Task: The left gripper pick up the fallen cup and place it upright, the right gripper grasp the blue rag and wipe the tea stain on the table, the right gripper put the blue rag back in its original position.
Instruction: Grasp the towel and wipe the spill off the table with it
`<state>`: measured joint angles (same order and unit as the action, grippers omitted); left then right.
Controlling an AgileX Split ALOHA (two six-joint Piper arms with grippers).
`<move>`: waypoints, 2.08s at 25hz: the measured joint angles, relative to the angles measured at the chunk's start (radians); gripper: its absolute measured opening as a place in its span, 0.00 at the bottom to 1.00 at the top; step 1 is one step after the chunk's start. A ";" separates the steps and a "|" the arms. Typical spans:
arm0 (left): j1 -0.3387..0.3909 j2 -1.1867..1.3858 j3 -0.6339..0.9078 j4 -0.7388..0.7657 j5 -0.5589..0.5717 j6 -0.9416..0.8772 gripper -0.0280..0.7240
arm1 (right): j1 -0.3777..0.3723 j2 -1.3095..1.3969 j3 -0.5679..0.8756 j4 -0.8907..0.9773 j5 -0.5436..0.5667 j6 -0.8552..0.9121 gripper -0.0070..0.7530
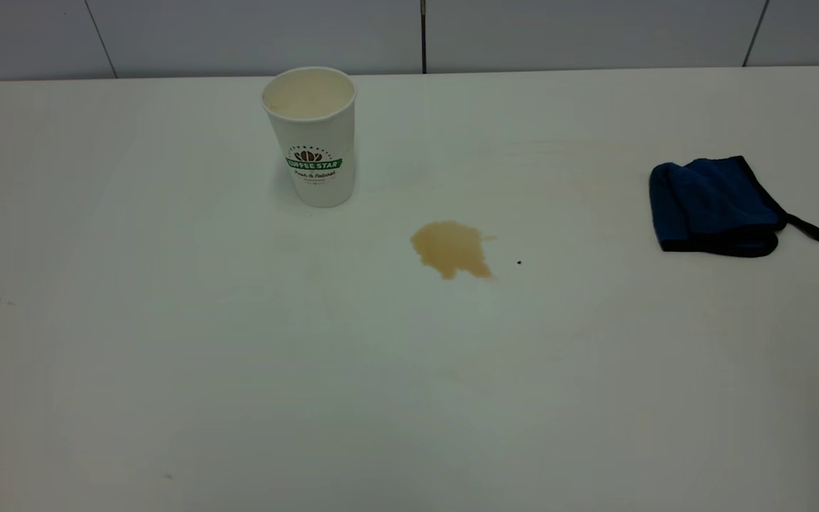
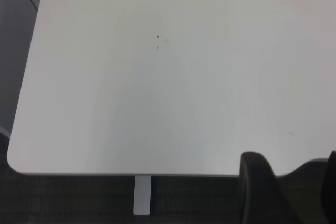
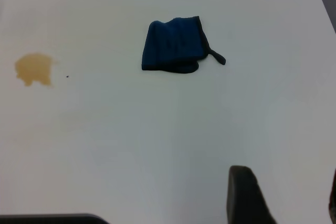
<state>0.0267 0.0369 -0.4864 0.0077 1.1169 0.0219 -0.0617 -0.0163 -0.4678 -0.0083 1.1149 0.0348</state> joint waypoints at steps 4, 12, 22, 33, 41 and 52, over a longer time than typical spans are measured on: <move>0.000 -0.008 0.000 0.000 0.002 0.000 0.47 | 0.000 0.000 0.000 0.000 0.000 0.000 0.56; 0.000 -0.016 0.001 0.000 0.003 0.000 0.47 | 0.000 0.000 0.000 0.000 0.000 0.000 0.56; 0.000 -0.016 0.001 0.000 0.003 0.000 0.47 | 0.000 0.000 0.000 0.000 0.000 0.000 0.56; 0.000 -0.016 0.001 0.000 0.003 0.000 0.47 | 0.000 0.000 0.000 0.022 0.000 0.002 0.56; 0.000 -0.016 0.001 0.000 0.003 0.000 0.47 | 0.000 0.180 -0.016 0.078 -0.037 0.058 0.82; 0.000 -0.016 0.001 0.000 0.003 0.000 0.47 | 0.000 1.063 -0.391 0.069 -0.166 -0.035 0.96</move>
<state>0.0267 0.0210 -0.4854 0.0077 1.1201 0.0219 -0.0617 1.0469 -0.8591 0.0609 0.9486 0.0000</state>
